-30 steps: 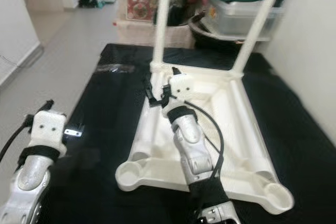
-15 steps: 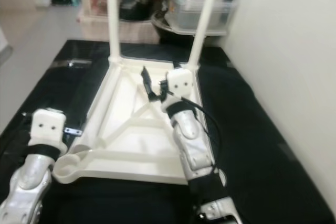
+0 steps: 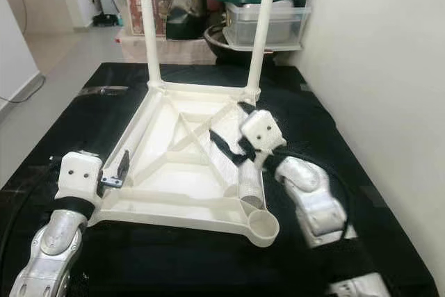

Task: Building children table

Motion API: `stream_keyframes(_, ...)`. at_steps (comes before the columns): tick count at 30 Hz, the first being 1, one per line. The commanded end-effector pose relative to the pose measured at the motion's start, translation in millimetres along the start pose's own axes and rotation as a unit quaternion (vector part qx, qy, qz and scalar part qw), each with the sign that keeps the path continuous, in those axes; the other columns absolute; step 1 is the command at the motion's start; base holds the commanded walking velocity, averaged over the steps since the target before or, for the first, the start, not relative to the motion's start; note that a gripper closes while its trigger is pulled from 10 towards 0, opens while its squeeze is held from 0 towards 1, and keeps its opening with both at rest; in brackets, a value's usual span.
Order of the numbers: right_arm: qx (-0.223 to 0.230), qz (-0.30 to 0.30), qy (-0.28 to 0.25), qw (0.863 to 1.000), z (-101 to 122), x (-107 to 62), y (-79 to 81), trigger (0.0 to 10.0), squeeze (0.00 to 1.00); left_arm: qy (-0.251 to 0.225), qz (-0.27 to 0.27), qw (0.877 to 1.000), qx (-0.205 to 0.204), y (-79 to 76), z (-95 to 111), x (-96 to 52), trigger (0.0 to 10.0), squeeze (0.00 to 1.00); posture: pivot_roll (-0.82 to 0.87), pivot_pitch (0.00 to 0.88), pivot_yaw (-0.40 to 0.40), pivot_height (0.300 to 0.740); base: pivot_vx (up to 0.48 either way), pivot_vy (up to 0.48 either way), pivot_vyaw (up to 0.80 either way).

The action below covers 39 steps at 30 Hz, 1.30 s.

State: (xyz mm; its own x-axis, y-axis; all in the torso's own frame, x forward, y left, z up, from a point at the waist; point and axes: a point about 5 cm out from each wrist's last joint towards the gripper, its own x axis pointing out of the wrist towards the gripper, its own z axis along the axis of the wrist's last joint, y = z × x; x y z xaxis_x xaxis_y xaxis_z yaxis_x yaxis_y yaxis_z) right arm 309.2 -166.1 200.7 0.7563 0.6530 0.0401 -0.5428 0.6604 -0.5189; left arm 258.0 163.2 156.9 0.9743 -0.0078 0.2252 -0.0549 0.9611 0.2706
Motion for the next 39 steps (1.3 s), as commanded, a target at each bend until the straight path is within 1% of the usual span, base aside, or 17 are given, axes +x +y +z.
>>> stream_keyframes(1,-0.023,0.075,0.028,0.997,-5,-6.6,9.0,10.0,0.0,0.006,-0.004,1.0,0.004,-0.3,-5,0.5,10.0,0.0,0.03,0.0,-0.032,0.74,0.0,0.0,0.0)
stream_keyframes(2,-0.023,0.075,0.028,0.997,-5,-6.6,9.0,10.0,0.0,0.006,-0.004,1.0,0.004,-0.3,-5,0.5,10.0,0.0,0.03,0.0,-0.032,0.74,0.0,0.0,0.0)
stream_keyframes(4,-0.041,0.142,0.076,0.986,-17,-22.3,11.6,10.0,0.0,0.013,0.005,1.0,0.011,2.8,-7,0.0,10.0,0.0,0.04,0.0,-0.036,0.74,0.0,0.0,0.0)
stream_keyframes(6,-0.041,0.142,0.076,0.986,-17,-22.3,11.6,10.0,0.0,0.013,0.005,1.0,0.011,2.8,-7,0.0,10.0,0.0,0.04,0.0,-0.036,0.74,0.0,0.0,0.0)
stream_keyframes(8,-0.054,0.197,0.113,0.972,-25,-39.8,15.3,10.0,0.0,0.016,0.009,1.0,0.015,4.9,-8,-1.6,10.0,0.0,0.04,0.0,-0.037,0.74,0.0,0.0,0.0)
stream_keyframes(12,-0.057,0.213,0.125,0.967,-27,-45.9,16.6,10.0,0.0,0.017,0.009,1.0,0.016,5.7,-8,-2.3,10.0,0.0,0.03,0.0,-0.037,0.74,0.0,0.0,0.0)
stream_keyframes(16,-0.078,0.251,0.185,0.947,-36,-67.0,8.7,10.0,0.0,0.016,0.008,1.0,0.014,3.5,-9,0.9,10.0,0.0,0.01,0.0,-0.021,0.74,0.0,0.0,0.0)
stream_keyframes(17,-0.078,0.251,0.185,0.947,-36,-67.0,8.7,10.0,0.0,0.016,0.008,1.0,0.014,3.5,-9,0.9,10.0,0.0,0.01,0.0,-0.021,0.74,0.0,0.0,0.0)
stream_keyframes(19,-0.082,0.268,0.217,0.935,-42,-76.8,4.5,10.0,0.0,0.015,0.003,1.0,0.012,0.6,-9,2.6,10.0,0.0,0.01,0.0,-0.018,0.74,0.0,0.0,0.0)
stream_keyframes(20,-0.082,0.268,0.217,0.935,-42,-76.8,4.5,10.0,0.0,0.015,0.003,1.0,0.012,0.6,-9,2.6,10.0,0.0,0.01,0.0,-0.018,0.74,0.0,0.0,0.0)
stream_keyframes(21,-0.084,0.282,0.233,0.927,-44,-82.1,1.4,10.0,0.0,0.014,0.001,1.0,0.012,0.8,-9,3.6,10.0,0.0,0.01,0.0,-0.018,0.74,0.0,0.0,0.0)
stream_keyframes(27,-0.111,0.257,0.264,0.923,-49,-77.7,-10.7,10.0,0.0,0.016,0.007,1.0,0.015,5.3,-12,5.8,10.0,0.0,0.0,0.0,-0.024,0.74,0.0,0.0,0.0)
stream_keyframes(29,-0.118,0.232,0.276,0.925,-52,-74.0,-15.3,10.0,0.0,0.015,0.009,1.0,0.014,5.2,-11,6.0,10.0,0.0,0.0,0.0,-0.027,0.74,0.0,0.0,0.0)
stream_keyframes(30,-0.116,0.207,0.278,0.931,-54,-68.9,-18.2,10.0,0.0,0.015,0.011,1.0,0.013,4.4,-11,6.0,10.0,0.0,0.01,0.0,-0.032,0.74,0.0,0.0,0.0)
stream_keyframes(33,-0.116,0.207,0.278,0.931,-54,-68.9,-18.2,10.0,0.0,0.015,0.011,1.0,0.013,4.4,-11,6.0,10.0,0.0,0.01,0.0,-0.032,0.74,0.0,0.0,0.0)
stream_keyframes(35,-0.095,0.189,0.269,0.94,-53,-62.5,-13.9,10.0,0.0,0.015,0.011,1.0,0.011,2.3,-11,5.0,10.0,0.0,0.01,0.0,-0.031,0.74,0.0,0.0,0.0)
stream_keyframes(39,-0.088,0.192,0.267,0.94,-54,-62.2,-9.1,10.0,0.0,0.016,0.01,1.0,0.01,1.6,-12,4.4,10.0,0.0,0.01,0.0,-0.03,0.74,0.0,0.0,0.0)
